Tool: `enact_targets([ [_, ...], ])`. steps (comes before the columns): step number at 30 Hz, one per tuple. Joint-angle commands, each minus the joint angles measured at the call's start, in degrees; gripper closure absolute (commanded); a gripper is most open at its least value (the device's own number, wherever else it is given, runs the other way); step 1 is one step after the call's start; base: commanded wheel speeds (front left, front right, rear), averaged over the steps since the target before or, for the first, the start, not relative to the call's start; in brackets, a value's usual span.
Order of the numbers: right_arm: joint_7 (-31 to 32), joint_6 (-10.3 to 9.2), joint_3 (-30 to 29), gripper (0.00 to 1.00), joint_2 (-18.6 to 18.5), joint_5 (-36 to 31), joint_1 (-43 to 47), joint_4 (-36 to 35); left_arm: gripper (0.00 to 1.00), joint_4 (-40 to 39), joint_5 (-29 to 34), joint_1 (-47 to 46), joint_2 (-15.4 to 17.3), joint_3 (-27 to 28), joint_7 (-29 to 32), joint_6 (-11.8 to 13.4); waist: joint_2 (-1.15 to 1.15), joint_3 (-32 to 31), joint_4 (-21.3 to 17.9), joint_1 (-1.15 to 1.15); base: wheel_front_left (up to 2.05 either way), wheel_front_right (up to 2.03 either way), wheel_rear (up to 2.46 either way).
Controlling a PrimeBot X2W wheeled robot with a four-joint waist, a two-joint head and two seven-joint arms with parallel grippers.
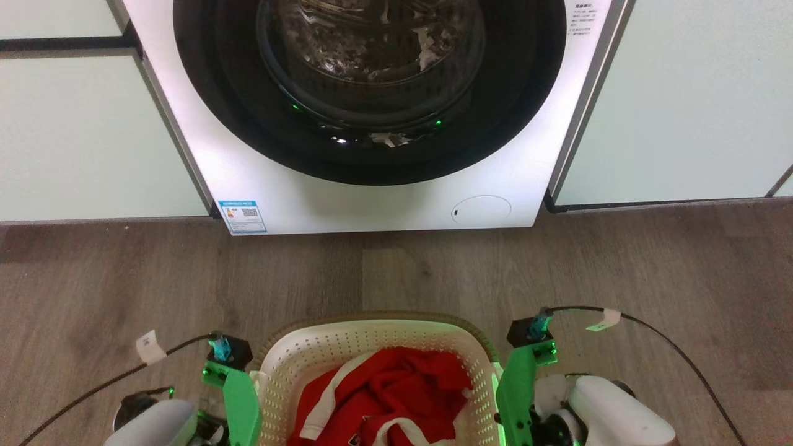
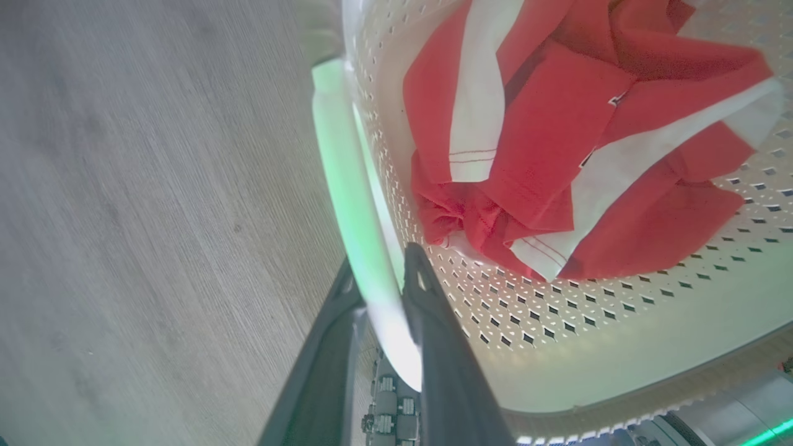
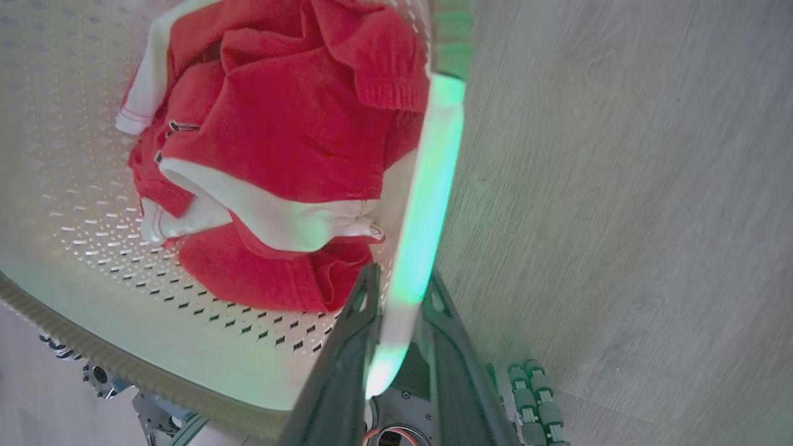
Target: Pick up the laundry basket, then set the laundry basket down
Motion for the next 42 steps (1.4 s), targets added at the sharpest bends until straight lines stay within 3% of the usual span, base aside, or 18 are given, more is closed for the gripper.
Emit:
enact_targets([
  [1, 0.0, 0.44, 0.7, 1.0, 0.7, -1.2, -1.7, -3.5, 1.0, -1.7, 0.2, -2.4, 1.4, 0.5, 0.2, -0.5, 0.0, 0.0, -0.1, 0.0, 0.0, 0.0, 0.0],
  [42, 4.3, 0.44, -3.4, 1.0, 0.5, -5.3, 1.7, -9.0, 1.0, -4.0, -0.9, -2.4, 2.3, -0.3, 1.3, 0.8, 0.0, 0.2, -0.2, 0.0, 0.0, 0.0, 0.0],
])
